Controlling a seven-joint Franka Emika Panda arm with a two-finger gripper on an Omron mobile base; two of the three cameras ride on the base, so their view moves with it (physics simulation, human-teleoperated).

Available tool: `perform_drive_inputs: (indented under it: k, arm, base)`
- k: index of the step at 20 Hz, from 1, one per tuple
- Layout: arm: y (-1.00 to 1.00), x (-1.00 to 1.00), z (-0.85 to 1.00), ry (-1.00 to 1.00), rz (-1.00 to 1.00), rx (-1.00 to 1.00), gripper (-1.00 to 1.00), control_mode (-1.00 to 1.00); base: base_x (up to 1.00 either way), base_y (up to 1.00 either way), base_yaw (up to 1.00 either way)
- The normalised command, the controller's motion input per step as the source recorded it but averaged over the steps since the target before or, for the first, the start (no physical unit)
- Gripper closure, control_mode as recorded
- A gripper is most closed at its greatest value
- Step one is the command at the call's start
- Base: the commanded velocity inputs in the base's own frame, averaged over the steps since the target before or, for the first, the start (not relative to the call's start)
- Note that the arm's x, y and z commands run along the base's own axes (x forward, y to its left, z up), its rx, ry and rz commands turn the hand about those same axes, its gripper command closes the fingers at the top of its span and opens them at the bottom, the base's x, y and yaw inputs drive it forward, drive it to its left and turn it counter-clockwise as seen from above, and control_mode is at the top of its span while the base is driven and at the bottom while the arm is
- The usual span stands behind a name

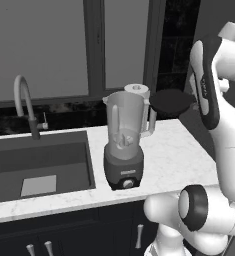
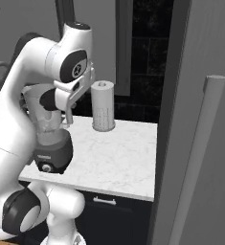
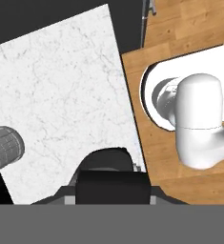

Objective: Close the lid blender by securely placing the lid on top.

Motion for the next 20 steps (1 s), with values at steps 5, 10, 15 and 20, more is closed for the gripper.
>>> perform_drive_inputs:
  k: [5,10,15,20]
  arm:
    - [0.28,0.0,0.37,-0.09,0.0,0.07,1.0,-1.0]
    - [0.39,0.0,0.16,-0.01,0.0,0.03,1.0,-1.0]
    - [0.48,0.0,0.09,0.0,0.0,0.0,1.0,-1.0]
    - [0.4,0.08,0.09,0.0,0.0,0.0,1.0,-1.0]
  base:
    - [0.0,0.0,0.0]
    - [0.0,0.0,0.0]
    - [0.0,0.0,0.0]
    - [0.0,0.0,0.0]
